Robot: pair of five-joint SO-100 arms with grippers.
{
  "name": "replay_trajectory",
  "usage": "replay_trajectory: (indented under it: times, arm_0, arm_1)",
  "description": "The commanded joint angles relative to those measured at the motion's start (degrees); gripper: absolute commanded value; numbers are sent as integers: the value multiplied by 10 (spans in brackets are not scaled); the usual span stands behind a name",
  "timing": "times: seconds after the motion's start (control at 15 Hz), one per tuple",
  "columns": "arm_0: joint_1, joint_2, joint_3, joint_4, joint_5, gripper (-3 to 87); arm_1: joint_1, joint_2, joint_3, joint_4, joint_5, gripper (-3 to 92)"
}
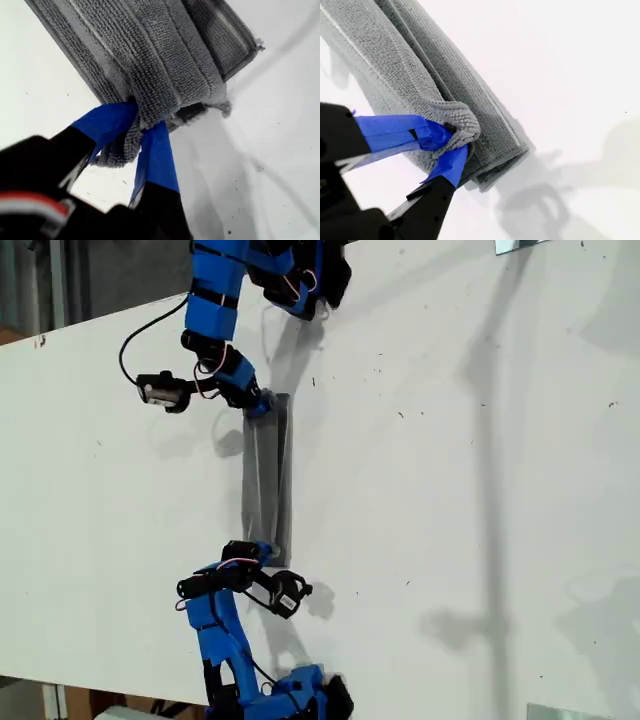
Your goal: Grasp corners of a square towel and fold twice.
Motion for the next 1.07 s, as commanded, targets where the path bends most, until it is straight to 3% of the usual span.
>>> replay_trajectory:
  times: [0.0,0.07,0.13,0.2,0.27,0.67,1.0]
  arm_0:
    - [-24,6,4,3,10,1]
    - [-29,-1,2,2,19,3]
    - [-28,3,0,-1,29,98]
    - [-22,14,-3,2,30,266]
    - [-19,28,-3,10,28,275]
    - [-72,162,55,39,43,256]
    - [-105,282,240,-46,31,247]
  arm_1:
    - [-8,3,0,-3,3,-1]
    - [-10,2,1,-4,1,-1]
    - [-11,2,6,-5,4,32]
    - [-17,7,14,-13,4,167]
    - [-20,4,14,-14,4,262]
    - [-2,1,15,-8,-10,329]
    - [108,-80,53,-38,-53,326]
